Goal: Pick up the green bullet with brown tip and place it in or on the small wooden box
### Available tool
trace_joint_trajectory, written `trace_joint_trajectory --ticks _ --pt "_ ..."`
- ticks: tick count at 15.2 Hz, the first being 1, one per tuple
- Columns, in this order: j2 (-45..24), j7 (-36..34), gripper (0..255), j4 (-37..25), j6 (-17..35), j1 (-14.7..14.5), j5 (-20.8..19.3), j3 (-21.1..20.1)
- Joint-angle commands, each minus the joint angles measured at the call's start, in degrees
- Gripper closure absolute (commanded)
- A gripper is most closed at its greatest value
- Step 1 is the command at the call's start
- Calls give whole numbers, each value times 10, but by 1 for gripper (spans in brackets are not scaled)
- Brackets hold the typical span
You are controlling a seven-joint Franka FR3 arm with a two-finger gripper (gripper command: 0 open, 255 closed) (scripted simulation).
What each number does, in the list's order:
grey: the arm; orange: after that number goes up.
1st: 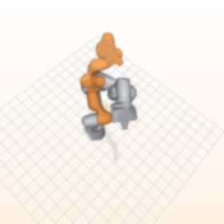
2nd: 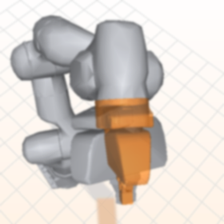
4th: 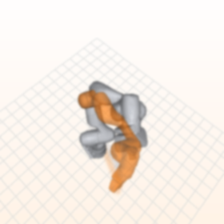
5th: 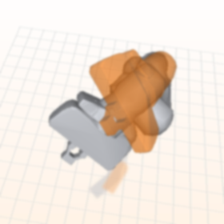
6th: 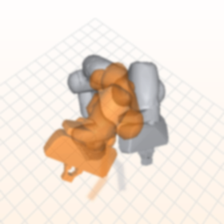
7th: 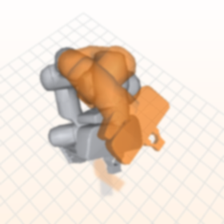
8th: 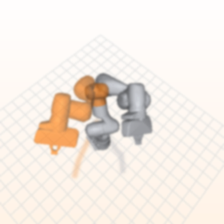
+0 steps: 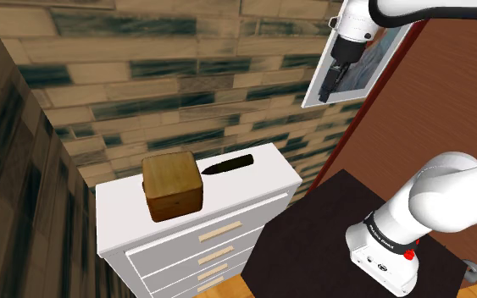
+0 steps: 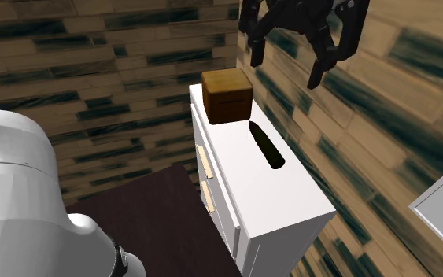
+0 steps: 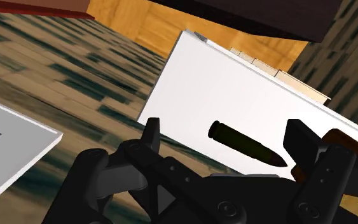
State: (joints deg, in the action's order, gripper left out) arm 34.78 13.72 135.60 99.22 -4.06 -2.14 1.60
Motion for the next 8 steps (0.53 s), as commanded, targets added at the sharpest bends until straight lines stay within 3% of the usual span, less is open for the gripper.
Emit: trace_joint_trajectory --ticks 1,8 --pt "-28 28 0 8 36 -10 -2 3" --pt "-147 119 0 15 161 -44 -4 7"
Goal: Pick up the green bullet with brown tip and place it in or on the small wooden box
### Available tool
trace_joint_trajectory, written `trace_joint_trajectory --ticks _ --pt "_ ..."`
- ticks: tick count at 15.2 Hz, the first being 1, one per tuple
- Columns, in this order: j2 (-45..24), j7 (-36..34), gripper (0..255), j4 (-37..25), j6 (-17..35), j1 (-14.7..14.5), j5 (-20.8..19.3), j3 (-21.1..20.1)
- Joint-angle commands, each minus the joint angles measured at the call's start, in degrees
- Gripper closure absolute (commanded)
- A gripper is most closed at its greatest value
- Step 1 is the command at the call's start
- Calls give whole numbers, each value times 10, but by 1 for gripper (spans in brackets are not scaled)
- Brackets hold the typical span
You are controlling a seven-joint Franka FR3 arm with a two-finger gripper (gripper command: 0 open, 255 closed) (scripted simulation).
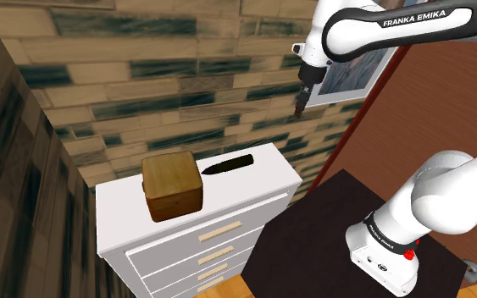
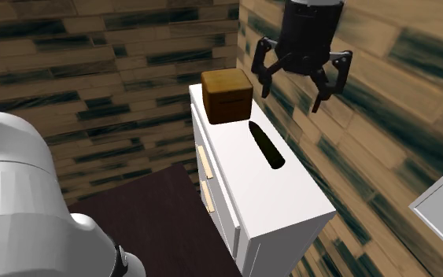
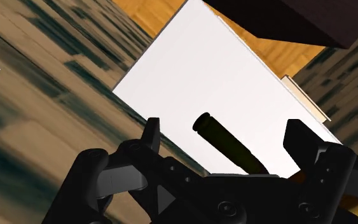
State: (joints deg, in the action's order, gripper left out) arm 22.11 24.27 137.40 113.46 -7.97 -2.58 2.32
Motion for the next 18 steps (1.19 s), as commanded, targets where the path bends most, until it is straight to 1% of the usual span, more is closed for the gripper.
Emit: trace_joint_trajectory --ticks 1,10,18 --pt "-39 27 0 -4 35 -10 0 0" --pt "-211 135 0 -41 168 -45 1 -15" --pt "-364 214 0 -104 257 -68 -13 -43"
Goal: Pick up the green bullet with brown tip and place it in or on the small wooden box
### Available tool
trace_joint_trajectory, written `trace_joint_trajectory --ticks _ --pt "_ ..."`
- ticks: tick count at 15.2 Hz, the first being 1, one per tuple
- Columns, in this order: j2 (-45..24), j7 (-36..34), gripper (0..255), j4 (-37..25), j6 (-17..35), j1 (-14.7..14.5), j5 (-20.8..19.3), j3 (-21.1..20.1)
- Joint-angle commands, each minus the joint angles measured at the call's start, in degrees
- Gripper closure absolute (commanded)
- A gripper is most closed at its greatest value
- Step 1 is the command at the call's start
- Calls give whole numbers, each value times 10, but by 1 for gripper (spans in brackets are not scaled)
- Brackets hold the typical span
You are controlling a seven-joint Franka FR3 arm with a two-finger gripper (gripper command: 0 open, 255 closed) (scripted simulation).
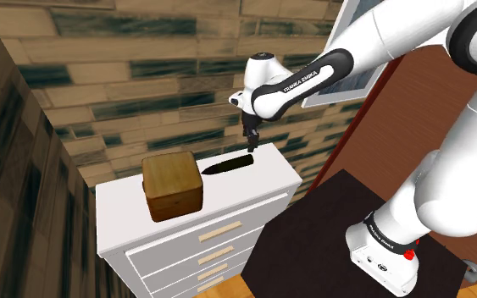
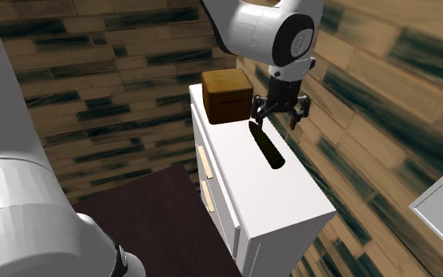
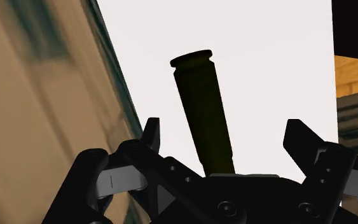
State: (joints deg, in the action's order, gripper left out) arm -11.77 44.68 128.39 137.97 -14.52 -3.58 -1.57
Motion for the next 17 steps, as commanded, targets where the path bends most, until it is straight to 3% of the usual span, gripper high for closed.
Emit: trace_joint_trajectory --ticks 1,6,12,17 --pt "-44 19 0 -23 21 -6 -7 -7" --pt "-134 55 0 -71 60 -21 -30 -24" --pt "-174 26 0 -75 93 17 -71 -57" --pt "-185 25 0 -77 102 15 -74 -54"
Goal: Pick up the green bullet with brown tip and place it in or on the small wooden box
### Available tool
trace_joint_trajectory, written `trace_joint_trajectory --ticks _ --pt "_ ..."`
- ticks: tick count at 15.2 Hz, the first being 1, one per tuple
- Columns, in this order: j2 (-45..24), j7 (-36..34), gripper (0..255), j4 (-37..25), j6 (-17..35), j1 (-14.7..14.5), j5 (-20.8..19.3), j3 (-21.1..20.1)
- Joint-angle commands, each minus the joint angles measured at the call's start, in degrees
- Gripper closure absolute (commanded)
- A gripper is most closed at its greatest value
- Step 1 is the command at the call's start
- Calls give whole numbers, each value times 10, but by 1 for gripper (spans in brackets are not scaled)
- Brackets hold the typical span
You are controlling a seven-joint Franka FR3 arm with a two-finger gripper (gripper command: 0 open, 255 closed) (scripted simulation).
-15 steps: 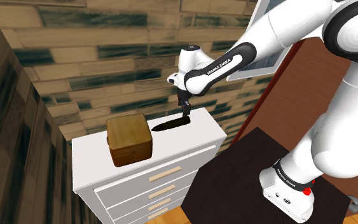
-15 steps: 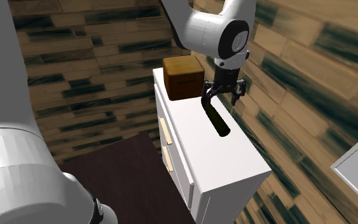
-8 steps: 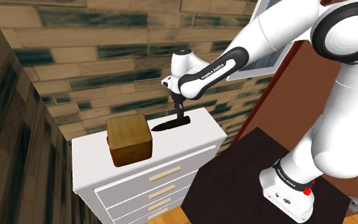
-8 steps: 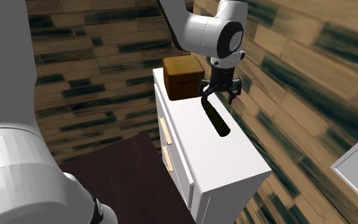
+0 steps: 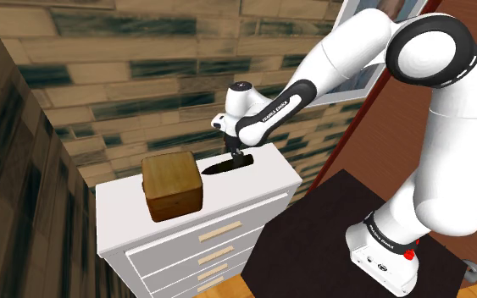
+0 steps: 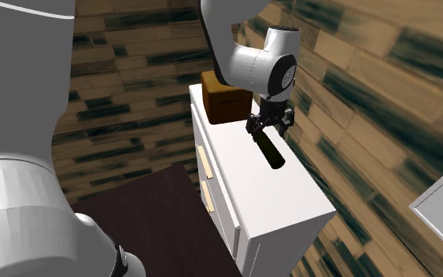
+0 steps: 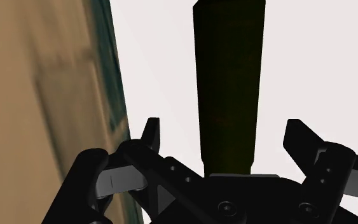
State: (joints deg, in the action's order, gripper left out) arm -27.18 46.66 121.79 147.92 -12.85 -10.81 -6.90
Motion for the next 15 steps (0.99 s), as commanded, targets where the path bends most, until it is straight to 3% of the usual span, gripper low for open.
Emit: trace_joint_trajectory --ticks 1,4,5,15 --pt "-31 5 0 -11 2 -2 -2 -1" --pt "-31 5 0 -11 2 -2 -1 -1" --pt "-34 1 255 -10 6 -5 -2 0" --pt "-24 6 255 -9 -3 -1 0 -2"
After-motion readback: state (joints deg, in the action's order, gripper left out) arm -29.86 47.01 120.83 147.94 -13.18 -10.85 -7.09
